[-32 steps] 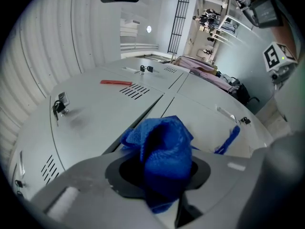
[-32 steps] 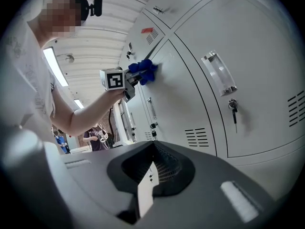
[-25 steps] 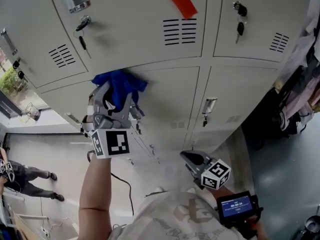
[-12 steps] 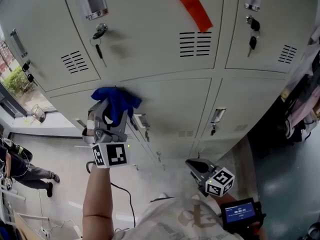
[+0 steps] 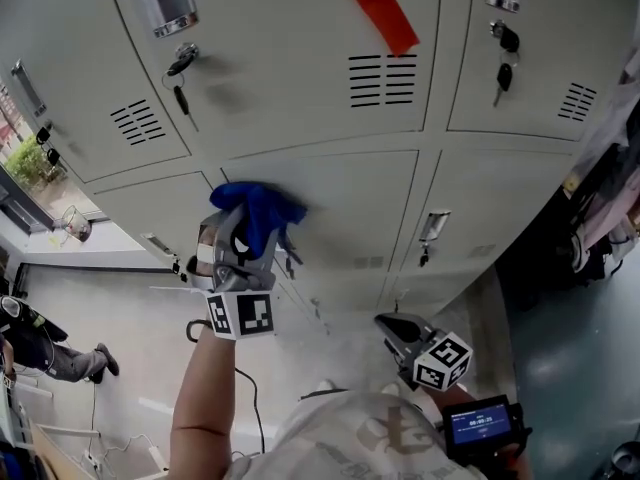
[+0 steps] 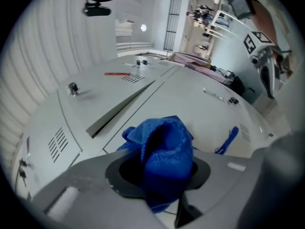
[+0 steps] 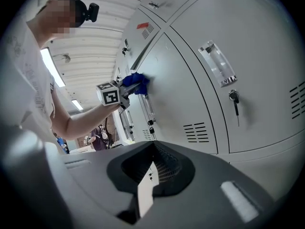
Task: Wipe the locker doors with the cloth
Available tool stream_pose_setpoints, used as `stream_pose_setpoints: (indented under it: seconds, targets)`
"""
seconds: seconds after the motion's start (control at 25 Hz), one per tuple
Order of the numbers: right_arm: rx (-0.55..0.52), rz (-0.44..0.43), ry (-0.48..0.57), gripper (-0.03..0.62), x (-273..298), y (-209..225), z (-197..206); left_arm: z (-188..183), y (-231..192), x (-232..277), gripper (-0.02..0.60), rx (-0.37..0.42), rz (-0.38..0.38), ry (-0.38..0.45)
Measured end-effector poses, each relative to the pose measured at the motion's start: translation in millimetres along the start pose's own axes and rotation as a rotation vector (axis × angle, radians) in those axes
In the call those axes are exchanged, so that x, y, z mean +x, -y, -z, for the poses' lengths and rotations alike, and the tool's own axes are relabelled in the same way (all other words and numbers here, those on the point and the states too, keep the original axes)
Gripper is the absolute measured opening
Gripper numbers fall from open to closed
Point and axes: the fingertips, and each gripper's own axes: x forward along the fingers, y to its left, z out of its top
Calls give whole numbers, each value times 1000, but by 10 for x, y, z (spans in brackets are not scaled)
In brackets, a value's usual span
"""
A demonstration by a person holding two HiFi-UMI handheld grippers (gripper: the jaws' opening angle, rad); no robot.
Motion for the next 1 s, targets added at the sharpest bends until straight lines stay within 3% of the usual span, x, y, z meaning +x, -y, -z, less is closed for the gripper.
stream_pose_setpoints:
  seconds: [0.12, 0.24, 0.32, 0.4, 0.48, 0.56, 0.76, 1.0]
  targets:
    - [1, 2, 5, 3, -31, 66, -15, 158, -64, -61, 140, -203, -77, -40]
    - [19, 1, 6, 3, -38, 50, 33, 368, 122, -145, 138, -364, -97, -77]
    - [18, -3, 3, 3, -28, 73, 48, 479, 271, -167, 133, -525, -117, -64]
    - [9, -15, 2, 3, 6, 124, 59, 569, 374, -172, 134, -639, -129, -77]
    - [9, -16, -2, 3, 6, 123, 75, 659, 537, -195, 135, -679, -89, -112]
    - [19, -6, -8, 3, -22, 58, 71, 747, 662, -233, 135, -660, -30, -140]
    - [-2, -51, 4, 3, 39, 15, -65, 904, 747, -245, 135, -689, -33, -189]
    - [31, -56, 8, 3, -200, 52, 29, 1071, 1081, -359, 137, -809, 8, -269]
